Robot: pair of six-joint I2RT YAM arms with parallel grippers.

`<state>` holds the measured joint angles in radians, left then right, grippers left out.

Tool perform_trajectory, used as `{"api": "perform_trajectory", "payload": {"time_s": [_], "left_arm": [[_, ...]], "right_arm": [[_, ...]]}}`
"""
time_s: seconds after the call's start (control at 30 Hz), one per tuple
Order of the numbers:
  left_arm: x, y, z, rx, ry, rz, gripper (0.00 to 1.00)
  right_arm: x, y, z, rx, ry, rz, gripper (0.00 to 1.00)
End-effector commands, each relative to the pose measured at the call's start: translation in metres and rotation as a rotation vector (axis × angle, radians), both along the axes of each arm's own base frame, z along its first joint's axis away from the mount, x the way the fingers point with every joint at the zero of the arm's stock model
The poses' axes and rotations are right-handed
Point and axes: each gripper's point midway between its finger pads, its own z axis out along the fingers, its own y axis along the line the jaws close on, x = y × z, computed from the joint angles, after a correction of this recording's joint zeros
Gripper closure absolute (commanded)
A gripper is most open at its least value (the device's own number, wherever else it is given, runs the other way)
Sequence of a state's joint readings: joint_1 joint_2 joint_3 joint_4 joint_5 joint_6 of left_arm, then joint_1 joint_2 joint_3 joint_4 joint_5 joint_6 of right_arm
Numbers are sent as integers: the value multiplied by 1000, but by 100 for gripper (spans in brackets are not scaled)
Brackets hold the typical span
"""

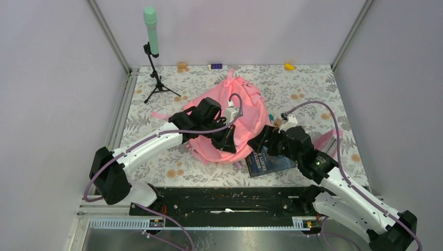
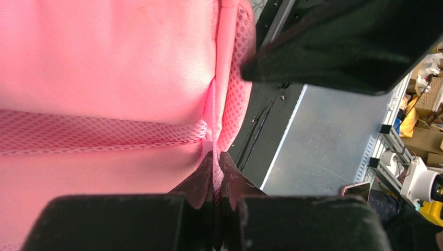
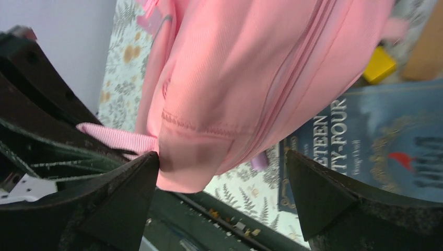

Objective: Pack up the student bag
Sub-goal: Adjust the student bag at the center of the board.

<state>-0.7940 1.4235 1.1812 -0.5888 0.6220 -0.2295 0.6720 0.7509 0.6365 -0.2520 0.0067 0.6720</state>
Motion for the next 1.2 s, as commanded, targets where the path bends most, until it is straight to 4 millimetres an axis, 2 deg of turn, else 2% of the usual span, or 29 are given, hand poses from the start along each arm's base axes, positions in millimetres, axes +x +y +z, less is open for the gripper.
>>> {"api": "perform_trajectory", "payload": {"time_s": [0.0,0.07,0.17,0.33,0.53,0.67,0.7,0.83,0.87,0.93,1.0,1.03,1.07,1.17], "left_arm": [[19,-6,28,-74,-121,65,100],[26,-2,24,-41,-135,99,100],[25,0,26,-40,-141,100,100],[22,-1,36,-83,-162,91,100],[19,0,41,-102,-177,82,100],[17,0,46,-123,-185,70,100],[17,1,47,-123,-192,72,100],[28,9,51,-100,-268,133,98],[31,11,53,-97,-296,151,91],[36,17,61,-110,-358,190,66],[42,25,69,-128,-425,242,22],[49,32,69,-112,-461,297,7],[57,42,72,-94,-500,363,2],[77,69,78,-35,-587,534,1]], "right_arm": [[-15,31,26,250,2,67,2],[-17,33,28,262,-8,65,2],[-18,37,22,250,7,58,2],[-15,58,15,292,23,59,2],[-6,70,-2,326,64,-8,9],[7,63,-10,278,55,-85,27],[11,61,-10,259,46,-98,39],[21,57,-3,198,-5,-105,70],[25,54,-1,179,-11,-117,77],[33,43,-1,149,-10,-153,89],[42,33,2,142,-16,-172,97],[48,25,5,138,-25,-182,97],[52,22,6,122,-29,-171,97],[61,2,5,12,-9,-173,100]]}}
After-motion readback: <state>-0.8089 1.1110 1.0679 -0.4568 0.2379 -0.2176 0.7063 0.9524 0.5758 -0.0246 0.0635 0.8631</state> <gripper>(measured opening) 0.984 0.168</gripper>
